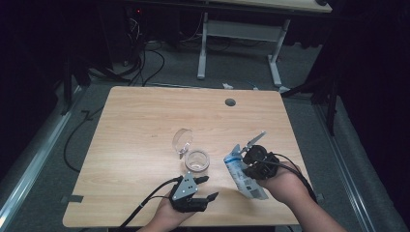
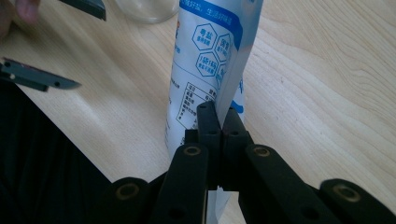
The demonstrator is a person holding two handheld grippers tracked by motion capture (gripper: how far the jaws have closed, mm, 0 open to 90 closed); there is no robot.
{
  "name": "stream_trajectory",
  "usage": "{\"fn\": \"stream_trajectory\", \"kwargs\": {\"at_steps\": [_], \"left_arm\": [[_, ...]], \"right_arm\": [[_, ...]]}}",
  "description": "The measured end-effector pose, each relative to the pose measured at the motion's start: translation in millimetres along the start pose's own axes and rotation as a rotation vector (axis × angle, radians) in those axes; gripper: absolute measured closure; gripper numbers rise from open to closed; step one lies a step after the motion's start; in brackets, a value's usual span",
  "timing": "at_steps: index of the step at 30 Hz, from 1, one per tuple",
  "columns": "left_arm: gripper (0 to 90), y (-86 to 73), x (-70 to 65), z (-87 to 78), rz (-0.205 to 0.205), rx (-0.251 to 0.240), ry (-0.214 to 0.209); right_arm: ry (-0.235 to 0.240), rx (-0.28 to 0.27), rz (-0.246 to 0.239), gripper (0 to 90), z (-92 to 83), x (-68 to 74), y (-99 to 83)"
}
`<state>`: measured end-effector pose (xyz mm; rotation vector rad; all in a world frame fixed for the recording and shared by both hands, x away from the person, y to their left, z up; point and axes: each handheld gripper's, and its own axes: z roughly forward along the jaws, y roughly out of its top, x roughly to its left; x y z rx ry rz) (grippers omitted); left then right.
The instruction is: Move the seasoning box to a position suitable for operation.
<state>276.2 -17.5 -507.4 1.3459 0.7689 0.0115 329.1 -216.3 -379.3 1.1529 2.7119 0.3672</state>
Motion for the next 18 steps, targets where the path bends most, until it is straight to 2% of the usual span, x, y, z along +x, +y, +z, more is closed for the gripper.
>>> {"fn": "stream_trajectory", "kwargs": {"at_steps": [3, 6, 13, 18], "left_arm": [[38.3, -0.3, -1.0, 0.1, -0.010, -0.006, -0.008], [38.3, -1.4, -1.4, -2.5, 0.012, 0.001, -0.016], [35.9, -8.8, 1.5, -9.8, 0.026, 0.016, -0.023], [35.0, -13.9, -1.7, -8.3, 0.015, 0.032, -0.032]], "right_arm": [[-0.002, 0.010, 0.004, 90.0, -0.9, 3.1, 2.8], [0.000, 0.012, 0.011, 90.0, -1.6, 6.2, 5.7], [0.008, 0.011, -0.001, 90.0, -5.1, 17.2, 13.9], [0.021, 0.011, -0.013, 90.0, -7.4, 25.1, 18.9]]}}
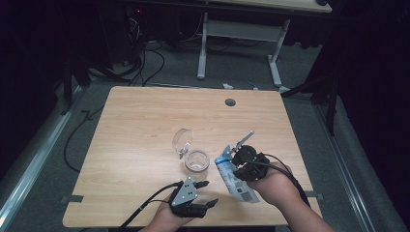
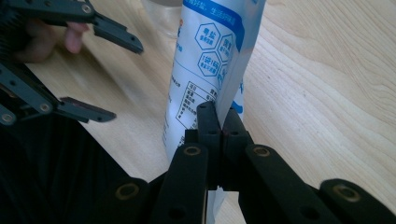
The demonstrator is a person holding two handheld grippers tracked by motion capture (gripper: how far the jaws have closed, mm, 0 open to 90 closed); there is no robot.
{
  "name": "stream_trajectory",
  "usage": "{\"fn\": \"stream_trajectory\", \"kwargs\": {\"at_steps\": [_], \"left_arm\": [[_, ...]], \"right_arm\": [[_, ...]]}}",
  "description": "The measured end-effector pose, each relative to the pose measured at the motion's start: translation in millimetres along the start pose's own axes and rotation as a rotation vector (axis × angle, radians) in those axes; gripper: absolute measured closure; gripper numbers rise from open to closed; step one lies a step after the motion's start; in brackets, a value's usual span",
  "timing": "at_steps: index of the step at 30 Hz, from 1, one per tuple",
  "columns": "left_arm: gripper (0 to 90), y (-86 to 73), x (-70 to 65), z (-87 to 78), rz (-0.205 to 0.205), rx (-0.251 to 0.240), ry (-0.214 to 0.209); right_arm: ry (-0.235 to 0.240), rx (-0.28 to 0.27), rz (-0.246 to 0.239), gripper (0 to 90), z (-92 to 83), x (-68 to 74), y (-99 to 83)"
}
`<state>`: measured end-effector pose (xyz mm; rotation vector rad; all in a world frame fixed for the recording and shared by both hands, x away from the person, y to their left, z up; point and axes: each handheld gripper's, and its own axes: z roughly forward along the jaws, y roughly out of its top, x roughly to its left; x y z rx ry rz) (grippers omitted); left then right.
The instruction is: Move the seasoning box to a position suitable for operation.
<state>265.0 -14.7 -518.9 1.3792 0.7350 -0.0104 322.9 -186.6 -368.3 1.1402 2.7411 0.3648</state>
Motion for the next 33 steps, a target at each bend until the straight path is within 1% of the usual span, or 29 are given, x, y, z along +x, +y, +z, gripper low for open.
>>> {"fn": "stream_trajectory", "kwargs": {"at_steps": [2, 5, 10, 14, 18, 19, 21, 22, 23, 28, 29, 33], "left_arm": [[34.5, -2.3, -0.9, 1.1, 0.003, 0.007, -0.002], [33.8, -4.2, -2.8, 1.8, 0.004, 0.013, -0.009], [33.3, -5.1, -5.6, 2.7, -0.003, 0.014, -0.023], [32.6, -4.8, -8.5, 4.0, -0.007, 0.013, -0.034], [31.8, -5.4, -10.9, 7.2, 0.009, 0.016, -0.039], [31.5, -5.9, -11.1, 9.1, 0.014, 0.017, -0.034], [30.4, -6.3, -11.2, 12.7, 0.011, 0.021, -0.025], [30.0, -7.0, -11.2, 15.7, 0.019, 0.030, -0.008], [29.6, -7.3, -11.2, 17.3, 0.023, 0.038, -0.003], [29.3, -10.3, -12.8, 23.0, 0.033, 0.047, 0.000], [29.5, -10.8, -12.8, 24.0, 0.024, 0.045, 0.004], [32.7, -12.3, -12.4, 24.3, 0.031, 0.052, 0.009]], "right_arm": [[0.004, 0.005, 0.006, 90.0, -0.8, 4.1, 1.9], [0.003, 0.008, -0.012, 90.0, -1.6, 8.8, 3.5], [0.003, -0.003, -0.020, 90.0, -5.7, 13.0, 6.4], [0.011, -0.013, -0.017, 90.0, -8.0, 16.4, 10.5], [0.016, -0.019, -0.017, 90.0, -6.7, 19.2, 15.0], [0.017, -0.018, -0.020, 90.0, -6.0, 19.4, 16.3], [0.020, -0.019, -0.027, 90.0, -3.2, 20.2, 19.7], [0.021, -0.022, -0.034, 90.0, -2.4, 20.0, 20.4], [0.025, -0.021, -0.034, 90.0, -1.2, 20.5, 22.2], [0.031, -0.023, -0.039, 90.0, 0.9, 23.3, 29.4], [0.030, -0.021, -0.041, 90.0, 0.6, 24.1, 30.7], [0.032, -0.027, -0.048, 90.0, -0.8, 26.6, 34.6]]}}
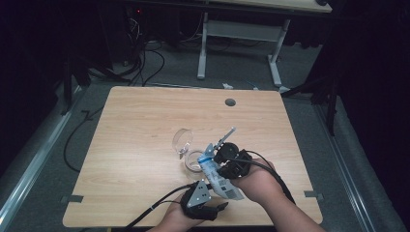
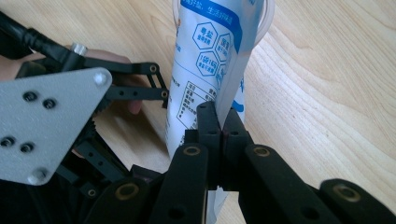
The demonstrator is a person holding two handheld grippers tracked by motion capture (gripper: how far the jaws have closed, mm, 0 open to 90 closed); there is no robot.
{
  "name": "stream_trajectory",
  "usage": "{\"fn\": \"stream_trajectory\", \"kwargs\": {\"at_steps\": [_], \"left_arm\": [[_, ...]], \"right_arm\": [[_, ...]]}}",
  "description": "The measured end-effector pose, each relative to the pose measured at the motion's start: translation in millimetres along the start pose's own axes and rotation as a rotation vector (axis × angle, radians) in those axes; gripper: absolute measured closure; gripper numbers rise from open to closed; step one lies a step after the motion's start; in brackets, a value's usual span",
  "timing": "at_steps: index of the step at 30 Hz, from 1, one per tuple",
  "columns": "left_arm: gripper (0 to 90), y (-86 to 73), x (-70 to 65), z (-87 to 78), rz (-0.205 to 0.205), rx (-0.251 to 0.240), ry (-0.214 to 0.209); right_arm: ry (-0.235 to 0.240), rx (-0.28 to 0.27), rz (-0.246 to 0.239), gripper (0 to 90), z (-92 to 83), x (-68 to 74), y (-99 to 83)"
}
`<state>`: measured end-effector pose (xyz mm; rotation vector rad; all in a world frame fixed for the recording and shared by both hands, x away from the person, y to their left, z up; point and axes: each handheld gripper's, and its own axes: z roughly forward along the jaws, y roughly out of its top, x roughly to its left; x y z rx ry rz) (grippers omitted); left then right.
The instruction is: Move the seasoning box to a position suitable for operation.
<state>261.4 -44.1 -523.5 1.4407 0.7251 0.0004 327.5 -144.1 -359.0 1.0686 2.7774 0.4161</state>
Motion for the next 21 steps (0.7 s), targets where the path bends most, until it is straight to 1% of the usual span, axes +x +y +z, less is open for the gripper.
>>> {"fn": "stream_trajectory", "kwargs": {"at_steps": [3, 8, 9, 11, 13, 16, 17, 21], "left_arm": [[35.7, -0.4, -1.5, -0.2, 0.009, -0.011, 0.007], [43.5, 0.2, -0.4, -0.4, 0.024, -0.022, 0.023], [43.7, 0.1, -0.4, 0.0, 0.026, -0.022, 0.026], [43.8, -1.2, -0.2, 1.3, 0.043, -0.032, 0.036], [44.0, -2.0, 0.5, 1.9, 0.053, -0.032, 0.041], [46.9, -2.0, 0.8, 1.7, 0.060, -0.038, 0.045], [47.5, -2.2, 0.8, 1.2, 0.067, -0.037, 0.047], [50.3, -2.6, -0.3, 0.4, 0.073, -0.038, 0.049]], "right_arm": [[0.001, -0.003, -0.005, 90.0, -1.2, 1.2, 2.0], [0.001, -0.001, -0.006, 90.0, -1.2, 1.4, 3.0], [0.003, -0.002, -0.004, 90.0, -1.1, 1.5, 3.2], [0.006, -0.001, 0.000, 90.0, -1.1, 2.3, 3.9], [0.009, -0.005, -0.007, 90.0, -0.9, 2.6, 4.5], [0.001, -0.001, -0.006, 90.0, -0.8, 2.4, 5.1], [0.001, -0.001, -0.004, 90.0, -0.7, 2.1, 5.1], [-0.003, -0.002, -0.001, 90.0, -0.5, 1.3, 4.9]]}}
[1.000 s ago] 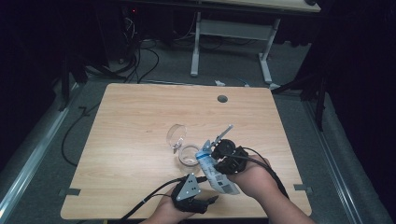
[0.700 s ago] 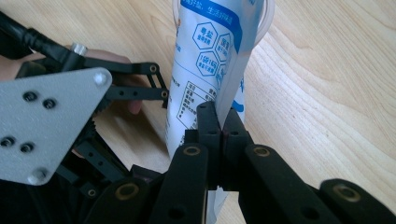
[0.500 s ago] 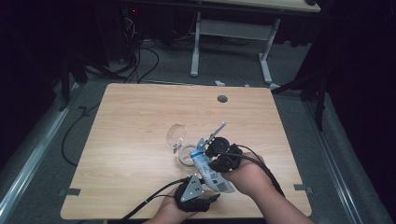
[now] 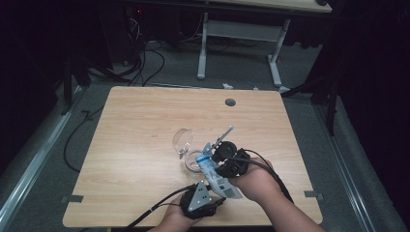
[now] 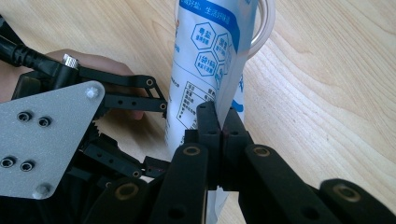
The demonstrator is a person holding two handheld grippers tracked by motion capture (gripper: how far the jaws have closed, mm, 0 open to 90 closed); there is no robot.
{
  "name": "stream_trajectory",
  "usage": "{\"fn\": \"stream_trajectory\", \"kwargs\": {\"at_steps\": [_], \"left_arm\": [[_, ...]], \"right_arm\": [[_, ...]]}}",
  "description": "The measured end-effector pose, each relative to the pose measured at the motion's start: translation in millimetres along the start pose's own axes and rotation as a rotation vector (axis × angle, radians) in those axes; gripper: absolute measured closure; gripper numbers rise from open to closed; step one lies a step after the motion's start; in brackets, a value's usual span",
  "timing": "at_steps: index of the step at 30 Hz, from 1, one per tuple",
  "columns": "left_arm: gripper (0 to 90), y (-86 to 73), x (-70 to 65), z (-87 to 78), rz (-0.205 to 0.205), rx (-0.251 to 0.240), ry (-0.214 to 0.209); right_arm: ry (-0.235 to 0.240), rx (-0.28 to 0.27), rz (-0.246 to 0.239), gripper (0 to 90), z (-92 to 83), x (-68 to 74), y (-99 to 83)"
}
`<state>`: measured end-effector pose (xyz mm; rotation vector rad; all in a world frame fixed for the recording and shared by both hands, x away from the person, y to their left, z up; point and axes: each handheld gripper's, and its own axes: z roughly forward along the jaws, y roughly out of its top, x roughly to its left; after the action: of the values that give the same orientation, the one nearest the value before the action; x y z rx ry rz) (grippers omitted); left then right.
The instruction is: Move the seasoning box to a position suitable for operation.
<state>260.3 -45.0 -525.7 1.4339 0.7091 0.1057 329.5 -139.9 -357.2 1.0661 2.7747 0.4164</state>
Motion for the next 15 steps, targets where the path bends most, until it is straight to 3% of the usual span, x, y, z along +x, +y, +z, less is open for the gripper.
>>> {"fn": "stream_trajectory", "kwargs": {"at_steps": [15], "left_arm": [[56.0, 6.8, -6.1, -3.5, -0.060, -0.007, -0.028]], "right_arm": [[-0.009, -0.020, 0.024, 89.7, -3.3, -4.6, -4.9]]}}
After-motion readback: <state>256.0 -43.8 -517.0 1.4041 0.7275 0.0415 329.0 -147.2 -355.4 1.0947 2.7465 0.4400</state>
